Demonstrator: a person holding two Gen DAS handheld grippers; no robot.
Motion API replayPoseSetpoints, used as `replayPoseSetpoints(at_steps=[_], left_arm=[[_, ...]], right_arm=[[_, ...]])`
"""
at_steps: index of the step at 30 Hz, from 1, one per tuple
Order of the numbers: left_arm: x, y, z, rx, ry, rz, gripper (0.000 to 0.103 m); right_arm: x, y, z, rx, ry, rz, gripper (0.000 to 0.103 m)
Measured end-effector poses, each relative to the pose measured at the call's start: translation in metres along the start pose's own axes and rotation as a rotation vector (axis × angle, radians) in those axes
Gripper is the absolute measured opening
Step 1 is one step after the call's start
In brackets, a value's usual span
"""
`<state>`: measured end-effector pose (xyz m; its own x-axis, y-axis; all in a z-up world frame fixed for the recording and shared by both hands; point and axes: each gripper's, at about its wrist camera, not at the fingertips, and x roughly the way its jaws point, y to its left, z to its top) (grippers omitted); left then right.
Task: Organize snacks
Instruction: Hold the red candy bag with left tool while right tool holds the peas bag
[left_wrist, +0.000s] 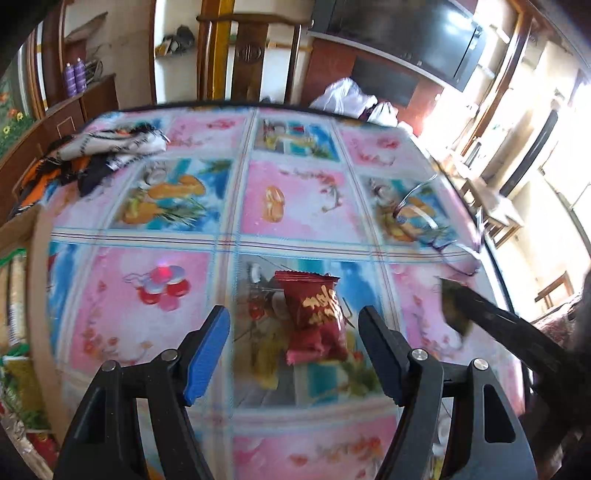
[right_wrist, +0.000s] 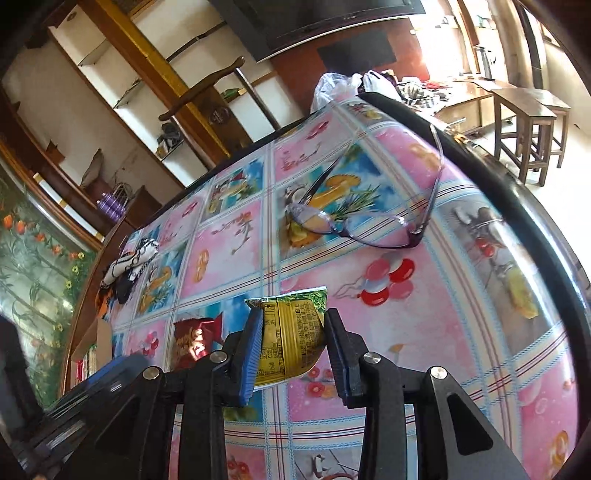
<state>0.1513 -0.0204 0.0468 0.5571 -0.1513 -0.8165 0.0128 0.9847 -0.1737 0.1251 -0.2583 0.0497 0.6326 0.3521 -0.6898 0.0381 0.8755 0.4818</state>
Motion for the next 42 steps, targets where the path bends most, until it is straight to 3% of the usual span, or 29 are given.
replayPoseSetpoints(at_steps=[4,5,7,14,21,27,42], left_arm=[[0.029,-0.011,0.002,0.008,0.043,0.010,0.057],[0.032,-0.012,0.001,0.012,0.048,0.015,0.042],[0.036,-0.015,-0.002,0.032,0.030,0.040,0.038],[0.010,0.009,-0.036,0.053,0.015,0.027,0.035],[-0.031,0.048,-0.084,0.053,-0.045,0.033,0.035],[-0.031,0.057,-0.087,0.044,-0.079,0.016,0.035],[-0.042,0.058,-0.085,0.085,-0.138,0.041,0.034]], right_arm=[[0.000,-0.002,0.003,0.015,0.003,0.006,0.035],[0.001,-0.001,0.003,0.012,0.003,0.003,0.035],[0.002,0.003,0.002,-0.003,0.008,0.003,0.036],[0.008,0.022,-0.008,-0.079,0.042,0.033,0.036],[0.035,0.069,-0.044,-0.274,0.174,0.086,0.036],[0.041,0.097,-0.068,-0.441,0.163,0.016,0.037],[0.042,0.108,-0.078,-0.542,0.143,-0.037,0.036]])
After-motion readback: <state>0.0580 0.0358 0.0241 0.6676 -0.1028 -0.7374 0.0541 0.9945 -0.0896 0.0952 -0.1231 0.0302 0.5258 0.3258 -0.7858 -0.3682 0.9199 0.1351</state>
